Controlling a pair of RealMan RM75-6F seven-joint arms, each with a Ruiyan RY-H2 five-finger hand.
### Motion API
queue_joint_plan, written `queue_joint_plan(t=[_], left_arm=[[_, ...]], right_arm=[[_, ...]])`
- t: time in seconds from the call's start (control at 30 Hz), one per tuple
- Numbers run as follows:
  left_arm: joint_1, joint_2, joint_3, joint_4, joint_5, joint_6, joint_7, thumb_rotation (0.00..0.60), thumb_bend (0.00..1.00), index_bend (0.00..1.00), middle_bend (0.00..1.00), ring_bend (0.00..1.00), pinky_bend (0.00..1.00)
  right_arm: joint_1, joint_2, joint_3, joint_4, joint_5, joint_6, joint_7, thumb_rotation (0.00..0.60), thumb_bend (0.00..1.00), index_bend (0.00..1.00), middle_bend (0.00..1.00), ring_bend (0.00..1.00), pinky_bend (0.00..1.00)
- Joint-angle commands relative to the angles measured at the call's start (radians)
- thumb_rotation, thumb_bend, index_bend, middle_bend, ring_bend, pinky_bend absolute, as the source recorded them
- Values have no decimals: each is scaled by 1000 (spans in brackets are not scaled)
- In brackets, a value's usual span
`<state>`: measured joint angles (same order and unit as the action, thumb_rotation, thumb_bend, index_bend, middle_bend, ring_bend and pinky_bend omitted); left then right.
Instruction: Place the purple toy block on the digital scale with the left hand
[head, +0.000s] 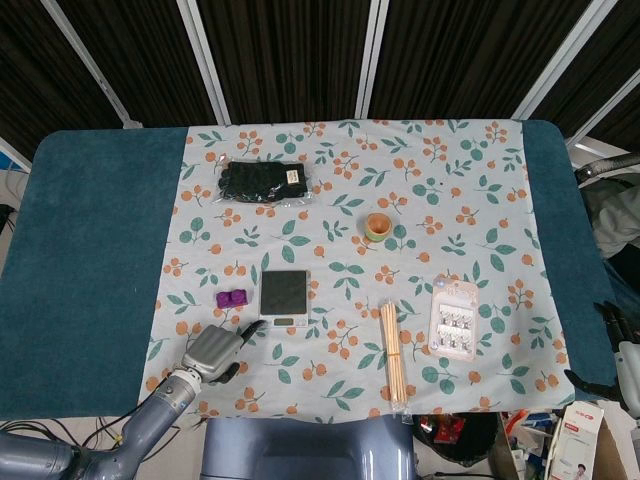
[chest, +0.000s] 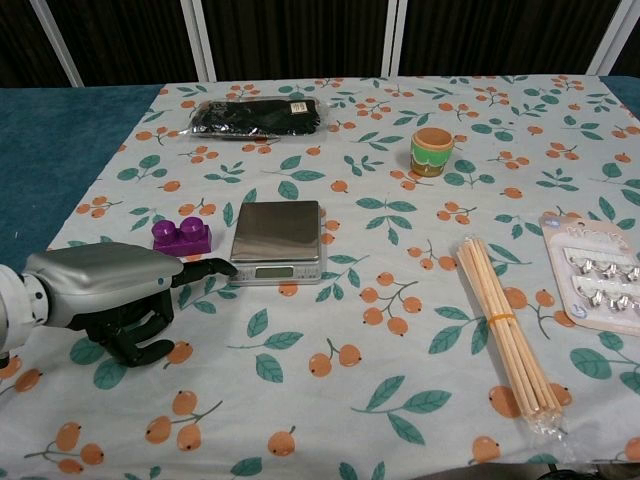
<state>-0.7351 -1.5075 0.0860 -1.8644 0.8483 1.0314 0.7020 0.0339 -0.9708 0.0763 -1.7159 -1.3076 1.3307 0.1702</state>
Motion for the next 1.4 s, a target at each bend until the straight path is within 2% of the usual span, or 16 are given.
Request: queue_joint_plan(t=[0.03, 1.4], left_arm=[[0, 0, 1, 1, -1, 1, 2, 600, 467, 50, 808, 793, 743], [-4, -4, 6, 3, -8, 4, 11, 600, 467, 66, 809, 792, 743]], right_arm=[[0, 0, 0, 0, 0, 0, 0, 600, 92, 0, 12, 152, 189], [0, 0, 0, 0, 1, 0, 0, 600, 92, 0, 12, 152, 189]])
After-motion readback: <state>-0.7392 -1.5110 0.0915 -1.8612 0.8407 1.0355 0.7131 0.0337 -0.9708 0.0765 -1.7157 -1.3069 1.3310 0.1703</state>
